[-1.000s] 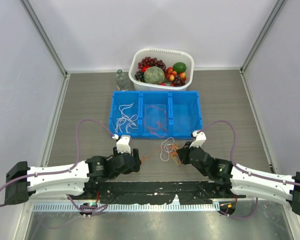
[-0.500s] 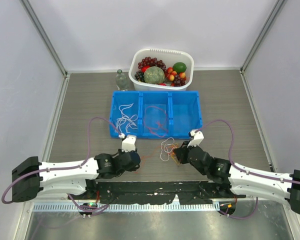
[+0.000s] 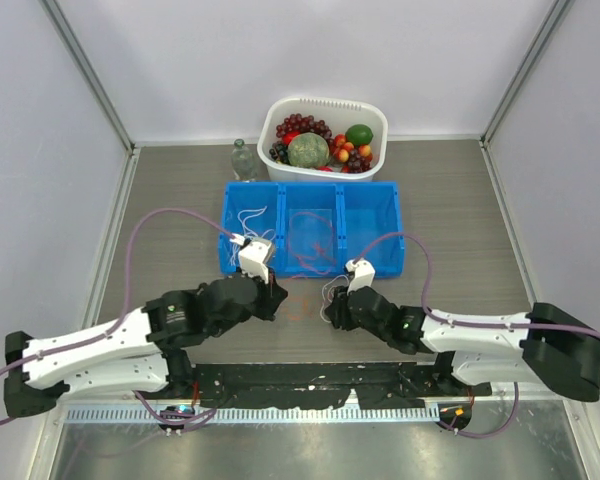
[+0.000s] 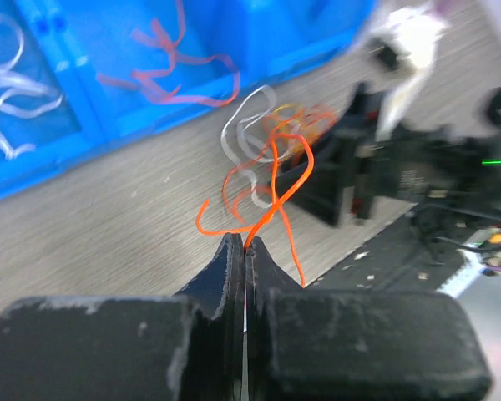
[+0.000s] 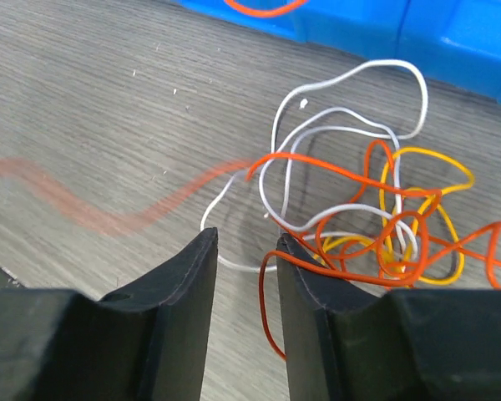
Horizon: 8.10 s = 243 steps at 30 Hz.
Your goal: Untangle the cables
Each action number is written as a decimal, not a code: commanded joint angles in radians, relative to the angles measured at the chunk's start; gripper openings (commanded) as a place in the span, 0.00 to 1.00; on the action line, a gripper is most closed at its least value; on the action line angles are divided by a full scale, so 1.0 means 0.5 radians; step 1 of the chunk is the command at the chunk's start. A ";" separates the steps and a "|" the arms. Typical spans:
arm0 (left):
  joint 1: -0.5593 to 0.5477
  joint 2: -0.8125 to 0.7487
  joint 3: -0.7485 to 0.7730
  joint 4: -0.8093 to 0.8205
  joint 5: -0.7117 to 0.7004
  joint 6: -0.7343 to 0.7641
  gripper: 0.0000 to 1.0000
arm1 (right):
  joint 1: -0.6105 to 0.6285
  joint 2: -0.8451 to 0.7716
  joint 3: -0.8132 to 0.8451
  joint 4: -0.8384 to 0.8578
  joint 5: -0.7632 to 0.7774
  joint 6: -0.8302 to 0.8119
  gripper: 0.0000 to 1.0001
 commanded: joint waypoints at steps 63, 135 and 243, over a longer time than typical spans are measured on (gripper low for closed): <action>0.010 0.661 2.905 0.043 0.313 0.988 0.00 | 0.022 0.362 0.861 0.401 -0.559 -0.700 0.47; 0.866 1.268 1.724 0.611 0.135 0.811 0.00 | 0.028 -1.313 0.150 -0.714 0.455 -0.273 0.62; 0.323 -0.257 -0.378 0.899 1.049 0.371 0.72 | -0.107 -0.490 0.269 0.280 -1.205 -0.638 0.01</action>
